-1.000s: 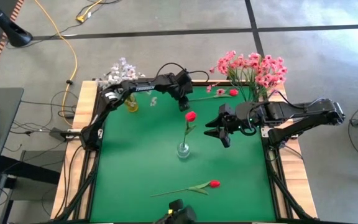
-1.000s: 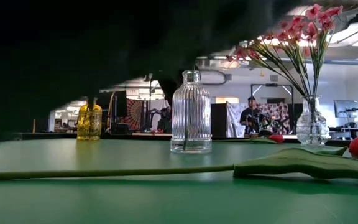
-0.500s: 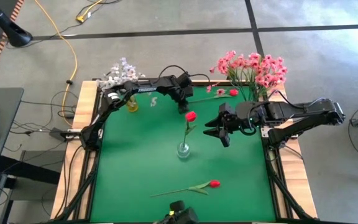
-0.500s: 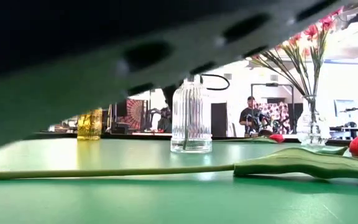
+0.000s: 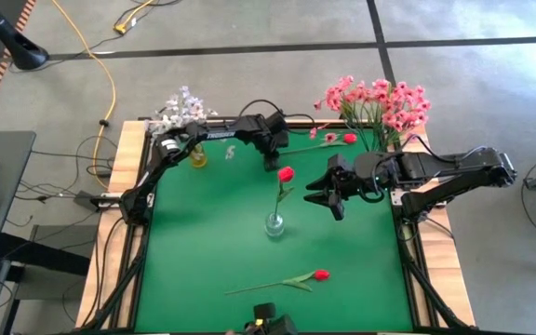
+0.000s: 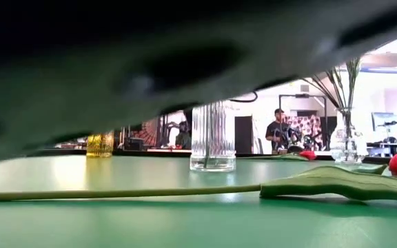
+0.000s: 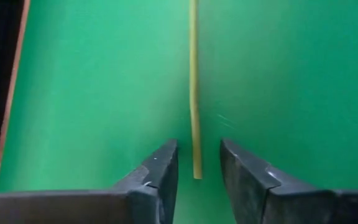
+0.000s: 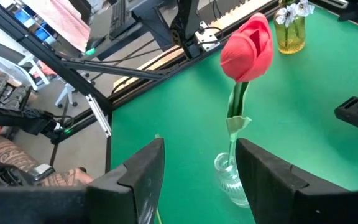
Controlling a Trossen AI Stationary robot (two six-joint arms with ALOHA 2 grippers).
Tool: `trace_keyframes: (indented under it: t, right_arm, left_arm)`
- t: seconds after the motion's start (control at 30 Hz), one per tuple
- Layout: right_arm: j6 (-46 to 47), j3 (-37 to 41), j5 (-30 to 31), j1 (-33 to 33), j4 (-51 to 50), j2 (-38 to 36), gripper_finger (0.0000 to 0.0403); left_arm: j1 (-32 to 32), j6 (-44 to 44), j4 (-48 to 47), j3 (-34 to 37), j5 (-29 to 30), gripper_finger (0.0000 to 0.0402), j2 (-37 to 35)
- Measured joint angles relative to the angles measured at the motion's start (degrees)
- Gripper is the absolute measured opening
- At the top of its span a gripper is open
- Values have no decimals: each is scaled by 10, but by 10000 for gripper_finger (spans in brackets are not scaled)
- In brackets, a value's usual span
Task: Sort flowers into vase by color
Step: Put the top red flower into the bottom transparent vase
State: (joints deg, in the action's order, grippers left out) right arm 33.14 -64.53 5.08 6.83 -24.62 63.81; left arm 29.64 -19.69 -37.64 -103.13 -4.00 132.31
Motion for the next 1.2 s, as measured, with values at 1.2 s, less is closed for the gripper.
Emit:
trace_keyframes:
  t: [1.2]
  right_arm:
    - [-2, 0, -5, 7, 2, 0, 223]
  left_arm:
    - [8, -161, -63, -9, 9, 84, 1]
